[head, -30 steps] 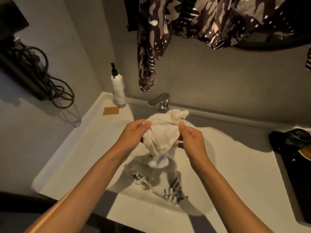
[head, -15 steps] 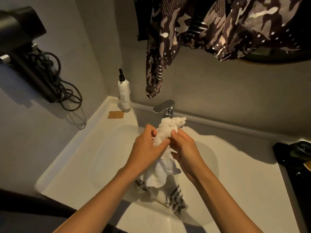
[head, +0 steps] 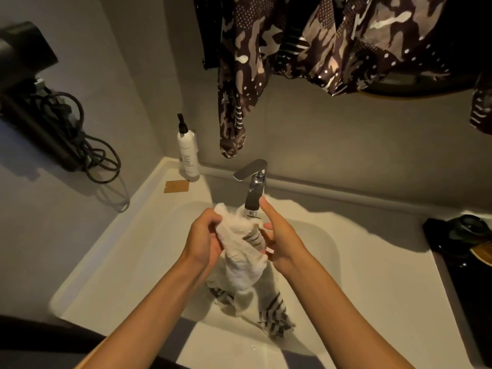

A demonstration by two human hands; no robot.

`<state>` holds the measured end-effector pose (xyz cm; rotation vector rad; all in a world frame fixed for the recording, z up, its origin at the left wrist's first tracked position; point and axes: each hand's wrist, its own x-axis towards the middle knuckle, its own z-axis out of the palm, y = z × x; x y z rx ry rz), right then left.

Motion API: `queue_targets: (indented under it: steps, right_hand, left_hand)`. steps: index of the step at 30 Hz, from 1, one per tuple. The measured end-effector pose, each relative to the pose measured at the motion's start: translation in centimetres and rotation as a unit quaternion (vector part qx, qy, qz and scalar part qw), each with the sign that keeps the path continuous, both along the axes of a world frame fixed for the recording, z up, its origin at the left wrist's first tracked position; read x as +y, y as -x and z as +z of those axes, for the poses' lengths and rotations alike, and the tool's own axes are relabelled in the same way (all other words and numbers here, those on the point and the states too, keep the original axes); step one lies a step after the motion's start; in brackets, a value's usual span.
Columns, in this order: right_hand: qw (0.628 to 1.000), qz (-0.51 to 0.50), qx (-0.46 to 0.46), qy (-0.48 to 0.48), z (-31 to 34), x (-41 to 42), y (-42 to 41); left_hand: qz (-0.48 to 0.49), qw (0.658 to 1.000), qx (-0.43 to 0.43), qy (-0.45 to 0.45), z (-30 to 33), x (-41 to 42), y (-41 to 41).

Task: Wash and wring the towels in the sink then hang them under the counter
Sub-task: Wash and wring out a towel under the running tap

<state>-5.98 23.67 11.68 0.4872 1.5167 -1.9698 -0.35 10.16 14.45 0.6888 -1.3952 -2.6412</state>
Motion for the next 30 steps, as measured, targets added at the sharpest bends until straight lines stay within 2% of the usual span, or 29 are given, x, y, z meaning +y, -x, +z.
queue_targets:
  steps: [2,3,5,6,9,10,12,14,15,17,19,20,22,24,28,30]
  right_hand:
    - [0.989,-0.035,0.026,-0.139,-1.8,0.2,0.3]
    - [0.988,-0.034,0.01,-0.149,-2.9,0.4,0.2]
    - [0.995,0.038,-0.09,-0.029,-4.3,0.1,-0.8]
    - [0.989,0.073,-0.123,0.03,-4.5,-0.1,-1.5]
    - [0.99,0.022,-0.071,0.118,-5.9,-0.1,-1.4]
    - [0.994,-0.026,-0.038,0.104,-6.2,0.3,-0.9]
    - [0.994,-0.104,0.011,-0.023,-6.1,1.2,0.1]
    - [0.975,-0.147,0.05,-0.159,-5.4,1.5,0.1]
    - [0.966,-0.171,0.094,-0.167,-4.5,1.2,-0.3]
    - [0.974,-0.105,0.169,-0.109,-1.6,0.0,-1.7]
    - [0.983,0.02,0.172,-0.067,0.0,-1.1,-2.5]
    - [0.984,0.04,0.168,-0.049,0.1,-1.4,-2.6]
    - [0.987,0.011,0.157,-0.011,-0.6,-1.7,-2.5]
    - [0.985,-0.015,0.169,-0.02,-1.8,-1.7,-2.4]
    - [0.966,-0.094,0.185,-0.156,-4.3,0.3,-1.7]
    - [0.956,-0.154,0.177,-0.177,-4.3,2.8,-0.3]
  left_hand:
    - [0.019,0.999,0.014,-0.046,-0.2,-0.5,-0.3]
    - [0.021,0.998,0.016,-0.052,-0.3,-0.8,-0.4]
    - [-0.01,1.0,0.014,-0.021,-0.1,-1.0,-0.4]
    - [-0.028,0.999,0.001,0.035,0.0,-1.1,-0.3]
    - [-0.036,0.972,-0.011,0.232,0.6,-2.0,-0.1]
    - [-0.041,0.965,-0.004,0.261,0.8,-2.5,-0.2]
    - [-0.049,0.949,0.006,0.311,0.9,-3.0,-0.3]
    - [-0.054,0.927,0.003,0.371,0.6,-2.6,-0.2]
    - [-0.059,0.919,0.003,0.391,0.5,-2.1,0.0]
    - [-0.093,0.924,0.007,0.372,0.1,-1.4,0.3]
    - [-0.146,0.937,0.003,0.316,-0.4,-1.1,0.5]
    - [-0.165,0.942,-0.009,0.293,-0.4,-1.0,0.5]
    - [-0.165,0.951,-0.038,0.26,-0.6,-0.9,0.2]
    - [-0.124,0.951,-0.057,0.276,-1.1,-1.1,0.0]
    - [0.001,0.966,-0.049,0.253,-1.0,-2.6,-0.4]
    - [0.062,0.973,-0.023,0.219,-0.1,-4.5,-0.6]
